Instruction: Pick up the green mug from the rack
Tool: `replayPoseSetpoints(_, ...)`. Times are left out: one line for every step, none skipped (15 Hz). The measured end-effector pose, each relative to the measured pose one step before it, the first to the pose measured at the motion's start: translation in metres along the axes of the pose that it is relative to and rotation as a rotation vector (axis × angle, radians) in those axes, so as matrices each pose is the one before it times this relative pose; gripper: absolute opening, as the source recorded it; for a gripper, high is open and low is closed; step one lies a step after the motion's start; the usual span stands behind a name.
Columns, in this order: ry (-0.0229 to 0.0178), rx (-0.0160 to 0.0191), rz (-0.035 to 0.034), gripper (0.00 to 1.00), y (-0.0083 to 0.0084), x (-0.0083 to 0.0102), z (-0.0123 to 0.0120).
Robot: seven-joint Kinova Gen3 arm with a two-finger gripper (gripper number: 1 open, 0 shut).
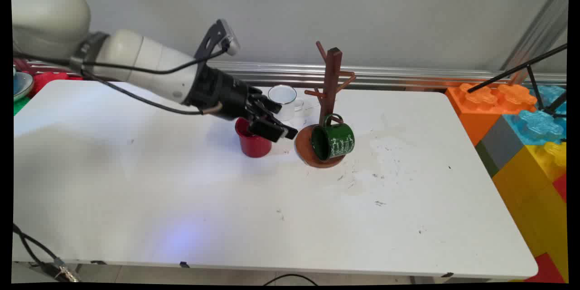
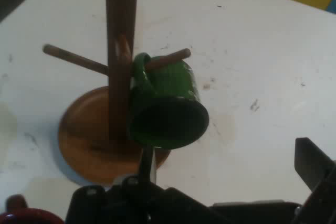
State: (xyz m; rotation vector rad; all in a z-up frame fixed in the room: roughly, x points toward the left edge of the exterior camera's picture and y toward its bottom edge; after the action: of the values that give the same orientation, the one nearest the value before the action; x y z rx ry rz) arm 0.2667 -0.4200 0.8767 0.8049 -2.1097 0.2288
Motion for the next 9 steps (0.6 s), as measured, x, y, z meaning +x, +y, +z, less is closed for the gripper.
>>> replayPoseSetpoints(0.01099,0.00310,-0.01823,1.00,0.00150,-0.00527,0.00411)
replayPoseSetpoints(0.01075,0.00196,-0.01987,1.00,0.00169,-0.00604,0.00511)
replayPoseSetpoints(0.00861,0.00126,-0.01720,1.00,0.00153,-0.00538,0.00425)
replayPoseSetpoints(0.00803,0.00140,-0.01772,1.00,0.00136,-0.00560,0.00395)
replayPoseSetpoints(0.00976,-0.00150,-0.02124,1.00,0.00220,-0.00686,0.00580)
replayPoseSetpoints(0.00887,-0.00209,-0.01587,1.00,0.00165,-0.00480,0.00420)
replayPoseSetpoints(0.01157,-0.00316,-0.01762,1.00,0.00195,-0.00511,0.00484)
replayPoseSetpoints(0.01262,-0.00528,-0.01628,1.00,0.00217,-0.00474,0.00514)
replayPoseSetpoints(0.01137,-0.00501,-0.01152,1.00,0.00190,-0.00364,0.00438)
